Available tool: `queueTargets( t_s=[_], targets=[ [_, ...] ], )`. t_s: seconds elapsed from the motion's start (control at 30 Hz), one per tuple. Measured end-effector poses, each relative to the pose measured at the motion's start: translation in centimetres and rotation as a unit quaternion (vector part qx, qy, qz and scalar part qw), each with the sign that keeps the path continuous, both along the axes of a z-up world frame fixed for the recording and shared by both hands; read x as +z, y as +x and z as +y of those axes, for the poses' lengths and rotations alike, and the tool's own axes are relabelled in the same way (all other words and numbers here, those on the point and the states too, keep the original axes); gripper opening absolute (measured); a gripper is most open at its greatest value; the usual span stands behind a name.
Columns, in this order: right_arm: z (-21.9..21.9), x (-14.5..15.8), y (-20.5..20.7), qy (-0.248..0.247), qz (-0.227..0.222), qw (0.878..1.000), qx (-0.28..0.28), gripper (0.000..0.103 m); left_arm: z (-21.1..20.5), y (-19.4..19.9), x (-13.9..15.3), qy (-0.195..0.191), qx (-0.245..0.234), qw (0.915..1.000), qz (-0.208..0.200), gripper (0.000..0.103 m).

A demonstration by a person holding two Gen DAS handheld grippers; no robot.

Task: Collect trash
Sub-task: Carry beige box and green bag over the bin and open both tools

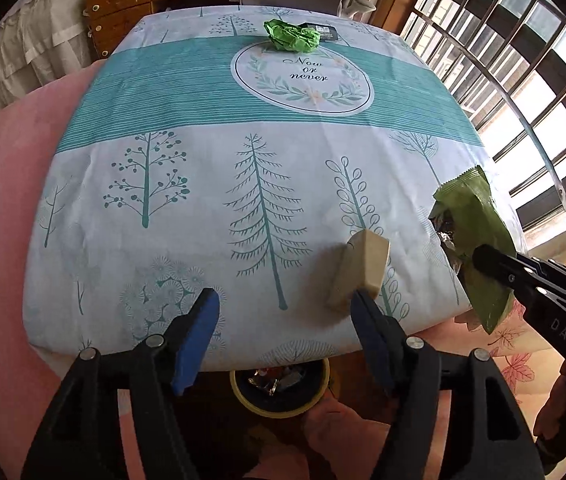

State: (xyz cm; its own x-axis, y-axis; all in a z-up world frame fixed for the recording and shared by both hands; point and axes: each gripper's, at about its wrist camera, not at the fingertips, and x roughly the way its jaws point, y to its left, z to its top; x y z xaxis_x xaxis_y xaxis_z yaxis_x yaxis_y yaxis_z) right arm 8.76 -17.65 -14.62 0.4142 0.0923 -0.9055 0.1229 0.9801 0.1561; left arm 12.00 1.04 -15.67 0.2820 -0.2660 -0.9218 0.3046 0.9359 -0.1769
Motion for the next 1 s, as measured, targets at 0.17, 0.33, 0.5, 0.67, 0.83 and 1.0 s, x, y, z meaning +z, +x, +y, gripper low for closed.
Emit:
queueTargets(
  t_s=[0.17, 0.33, 0.5, 0.67, 0.83, 1.0],
  targets=[
    [-0.3, -0.7, 0.2, 0.013, 0.009, 1.0, 0.006, 0.012, -1.2, 0.3, -0.5, -0.008, -0.002, 0.9999, 0.01, 0.074],
    [-0.7, -1.3, 0.2, 0.023, 0.013, 1.0, 0.008, 0.012, -3.2, -0.2, -1.0, 0.002, -0.023, 0.9997, 0.011, 0.074],
    [-0.8, -1.7, -0.1, 0.029, 0.015, 0.999, 0.015, 0.012, -4.9, -0.6, -2.0, 0.031, -0.034, 0.9989, 0.005, 0.074],
    [-0.6, -2.1, -0.8, 0.032, 0.016, 0.999, 0.022, 0.013, -6.3, -0.2, -3.4, 0.044, -0.041, 0.998, 0.019, 0.057],
    [-0.4, -2.0, -1.8, 0.036, 0.012, 0.999, 0.027, 0.013, -7.1, -0.5, -4.4, 0.056, -0.052, 0.9967, 0.026, 0.027],
    [-0.1, -1.6, -3.4, 0.045, 0.007, 0.998, 0.034, 0.013, -7.1, -2.1, -3.3, 0.066, -0.058, 0.9961, 0.003, 0.025]
  ],
)
